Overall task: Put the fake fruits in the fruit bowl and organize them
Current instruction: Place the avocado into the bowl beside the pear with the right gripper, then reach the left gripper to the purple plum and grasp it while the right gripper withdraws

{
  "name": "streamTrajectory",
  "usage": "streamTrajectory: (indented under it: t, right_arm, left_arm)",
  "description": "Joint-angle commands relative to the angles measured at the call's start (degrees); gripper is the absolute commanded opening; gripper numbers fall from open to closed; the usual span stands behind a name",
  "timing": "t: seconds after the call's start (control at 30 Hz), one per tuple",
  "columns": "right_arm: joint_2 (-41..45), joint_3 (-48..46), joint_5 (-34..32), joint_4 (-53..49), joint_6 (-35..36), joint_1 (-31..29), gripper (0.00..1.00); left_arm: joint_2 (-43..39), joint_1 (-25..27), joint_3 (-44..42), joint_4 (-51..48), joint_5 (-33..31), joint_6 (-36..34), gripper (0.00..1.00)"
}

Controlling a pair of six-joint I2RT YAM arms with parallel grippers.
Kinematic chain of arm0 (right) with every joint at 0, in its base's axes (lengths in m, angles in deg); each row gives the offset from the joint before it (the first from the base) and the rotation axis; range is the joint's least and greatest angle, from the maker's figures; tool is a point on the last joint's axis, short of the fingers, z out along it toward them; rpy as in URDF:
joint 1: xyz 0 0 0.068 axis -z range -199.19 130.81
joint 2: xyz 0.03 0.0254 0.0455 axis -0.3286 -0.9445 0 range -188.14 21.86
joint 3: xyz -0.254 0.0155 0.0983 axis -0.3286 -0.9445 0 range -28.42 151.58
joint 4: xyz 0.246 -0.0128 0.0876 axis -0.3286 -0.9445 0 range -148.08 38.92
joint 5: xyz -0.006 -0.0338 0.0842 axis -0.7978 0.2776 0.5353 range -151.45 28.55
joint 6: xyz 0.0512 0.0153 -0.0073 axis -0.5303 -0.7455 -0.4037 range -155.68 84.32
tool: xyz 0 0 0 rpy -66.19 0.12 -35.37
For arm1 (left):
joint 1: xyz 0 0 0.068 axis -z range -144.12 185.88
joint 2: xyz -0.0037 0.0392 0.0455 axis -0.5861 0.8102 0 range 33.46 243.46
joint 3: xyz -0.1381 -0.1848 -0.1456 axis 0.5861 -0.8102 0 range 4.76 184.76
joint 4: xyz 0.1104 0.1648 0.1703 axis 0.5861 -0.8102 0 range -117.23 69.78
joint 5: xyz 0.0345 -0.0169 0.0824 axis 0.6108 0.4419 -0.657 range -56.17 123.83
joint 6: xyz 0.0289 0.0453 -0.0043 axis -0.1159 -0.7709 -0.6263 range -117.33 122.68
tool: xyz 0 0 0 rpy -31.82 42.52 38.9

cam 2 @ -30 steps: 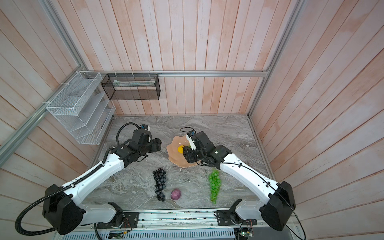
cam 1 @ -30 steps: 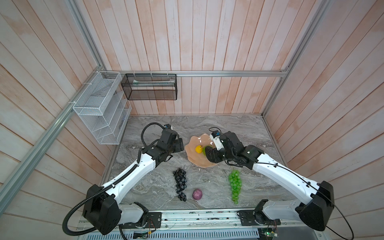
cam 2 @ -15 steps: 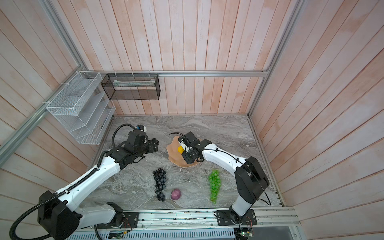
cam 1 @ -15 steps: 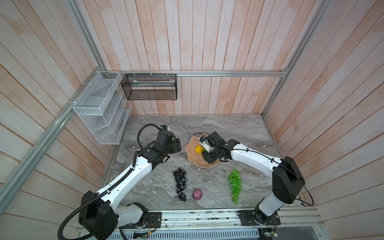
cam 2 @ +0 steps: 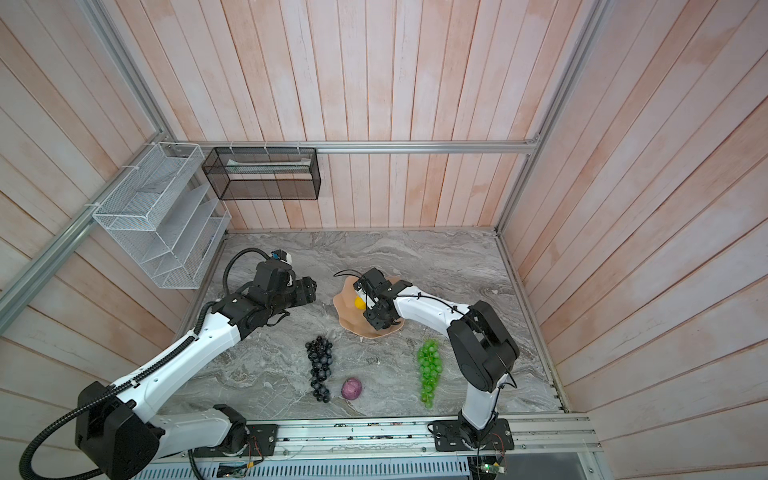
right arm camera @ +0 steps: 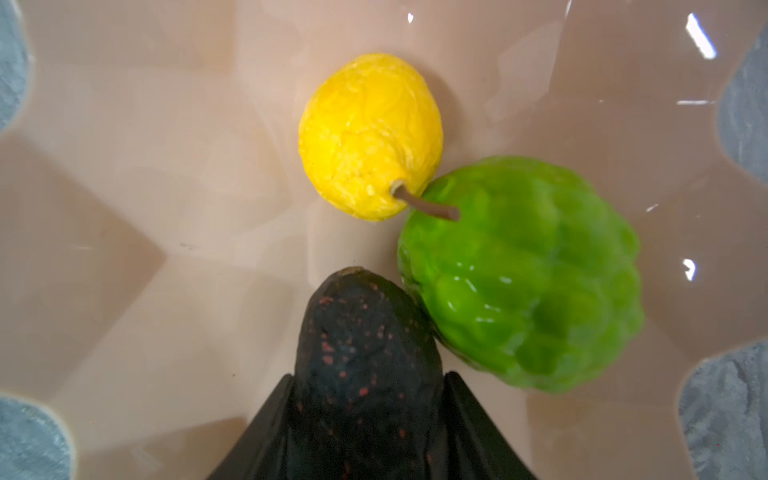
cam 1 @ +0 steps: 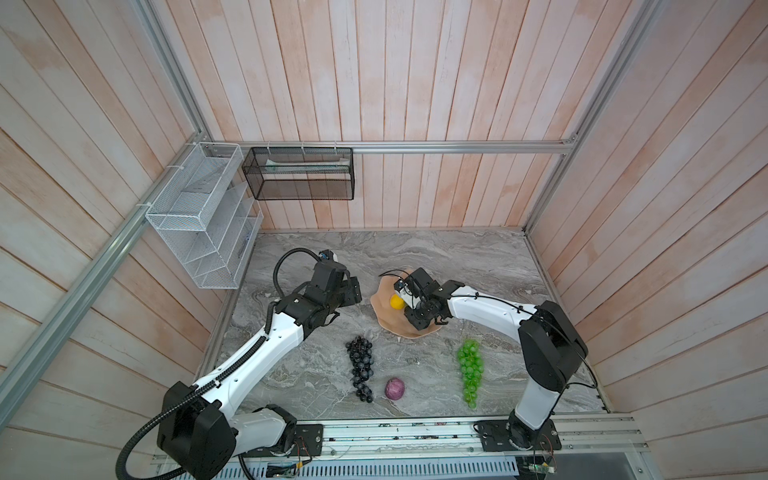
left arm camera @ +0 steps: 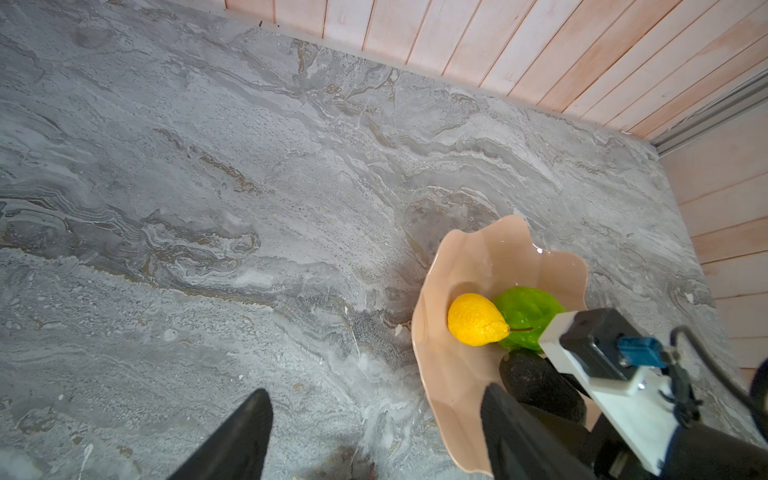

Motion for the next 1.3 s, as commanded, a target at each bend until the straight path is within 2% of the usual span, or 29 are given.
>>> streamTrajectory:
  t: [0.0, 0.2, 0.47, 0.7, 0.87, 0.97, 1.1, 1.27]
  right_arm:
    - [-2.66, 2.93, -2.99, -0.43, 1.8, -0.06, 0.42]
    - [-4.72, 4.48, -4.9, -1.24, 2.84, -0.05, 0.46]
    - [-1.81, 3.76, -5.68, -1.23, 2.47, -0.12, 0.71]
    - [3.73, 3.73, -2.45, -3.21, 0.48, -0.28, 0.76]
    - [10.54, 2.31, 0.34, -4.28, -1.89, -0.74, 0.75]
    - [15.66, -0.89, 1.3, -2.87, -4.38, -0.73, 0.74]
    - [22.06, -7.92, 2.87, 3.18, -8.37, 1.13, 0.74]
    - [25.87, -12.67, 6.23, 9.32, -12.91, 4.8, 0.73]
  left_arm:
    - [-0.06, -0.51, 0.97, -1.06, -0.85, 0.4, 0.81]
    - [0.11, -1.11, 1.55, -1.54, -0.57, 0.06, 0.81]
    - [0.55, -1.22, 3.56, -4.12, 2.34, -1.59, 0.83]
    - [2.1, -1.22, 6.02, -11.05, 9.44, -1.88, 0.85]
    - [3.14, -0.2, 6.51, -14.29, 19.96, -1.19, 0.82]
    - [3.65, 5.43, 6.15, -16.95, 20.9, -1.45, 0.82]
    - [4.91, 15.6, 4.09, -18.52, 21.1, -0.3, 0.82]
    - [8.79, 26.32, 2.97, -21.38, 17.37, 3.02, 0.82]
